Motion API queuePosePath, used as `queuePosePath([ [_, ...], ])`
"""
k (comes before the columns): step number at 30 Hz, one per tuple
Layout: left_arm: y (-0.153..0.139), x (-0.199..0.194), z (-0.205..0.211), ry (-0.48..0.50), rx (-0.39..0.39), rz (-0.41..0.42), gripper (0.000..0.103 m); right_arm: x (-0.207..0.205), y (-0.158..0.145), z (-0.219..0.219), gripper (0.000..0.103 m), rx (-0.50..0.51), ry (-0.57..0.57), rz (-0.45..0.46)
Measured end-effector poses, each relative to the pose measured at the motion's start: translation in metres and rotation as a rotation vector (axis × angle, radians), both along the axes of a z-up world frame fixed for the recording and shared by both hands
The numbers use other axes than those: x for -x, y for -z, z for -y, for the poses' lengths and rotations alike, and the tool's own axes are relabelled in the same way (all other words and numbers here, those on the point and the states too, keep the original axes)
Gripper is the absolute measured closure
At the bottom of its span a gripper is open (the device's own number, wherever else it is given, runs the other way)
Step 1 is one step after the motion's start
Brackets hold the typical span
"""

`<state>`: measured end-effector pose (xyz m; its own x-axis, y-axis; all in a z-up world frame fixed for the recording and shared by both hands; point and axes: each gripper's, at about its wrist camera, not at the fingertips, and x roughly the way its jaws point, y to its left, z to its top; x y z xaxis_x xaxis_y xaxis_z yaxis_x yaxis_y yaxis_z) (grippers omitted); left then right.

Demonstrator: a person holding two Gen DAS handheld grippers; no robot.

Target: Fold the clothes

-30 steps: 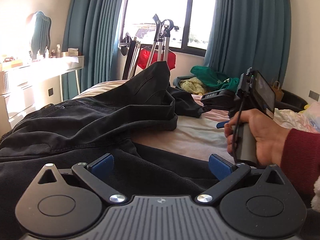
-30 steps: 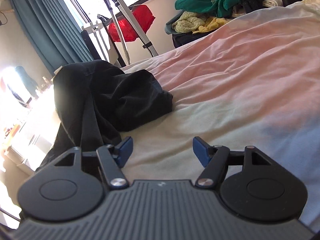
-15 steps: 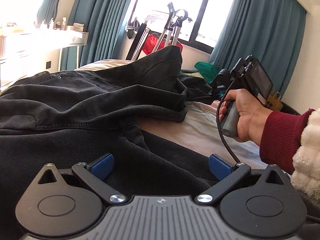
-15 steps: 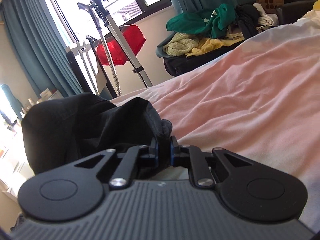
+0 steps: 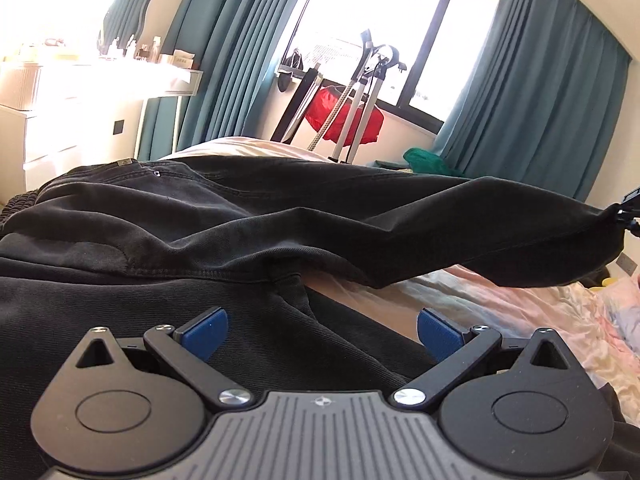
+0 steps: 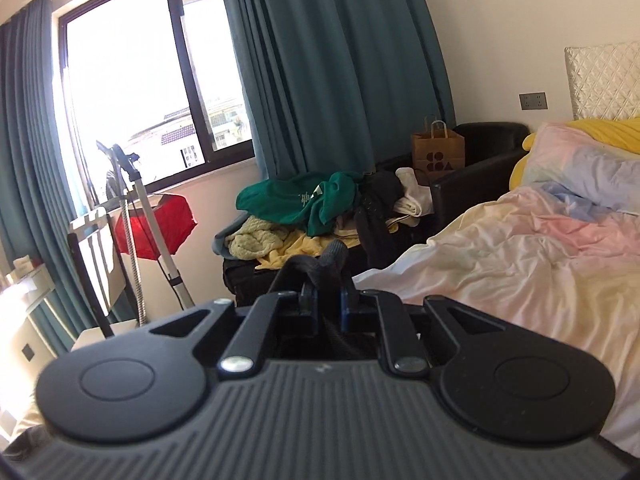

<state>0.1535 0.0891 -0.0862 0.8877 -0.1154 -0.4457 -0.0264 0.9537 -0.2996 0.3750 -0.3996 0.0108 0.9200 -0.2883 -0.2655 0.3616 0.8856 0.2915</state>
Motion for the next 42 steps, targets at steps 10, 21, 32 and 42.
queuePosePath([
  [10,0.012,-0.014,-0.002,0.006,-0.014,-0.074,0.001,0.024,0.018,0.068,0.09,0.005,0.055,-0.055],
  [21,0.018,-0.022,-0.004,0.01,0.001,-0.108,0.001,0.101,0.132,0.089,0.077,-0.381,0.1,-0.126],
  [32,0.019,-0.024,-0.002,0.031,0.05,-0.118,0.001,0.156,0.153,0.082,0.027,-0.871,0.032,0.006],
  [42,0.023,-0.03,-0.004,0.035,0.061,-0.113,0.001,0.057,0.167,0.092,0.096,-0.721,0.175,-0.181],
])
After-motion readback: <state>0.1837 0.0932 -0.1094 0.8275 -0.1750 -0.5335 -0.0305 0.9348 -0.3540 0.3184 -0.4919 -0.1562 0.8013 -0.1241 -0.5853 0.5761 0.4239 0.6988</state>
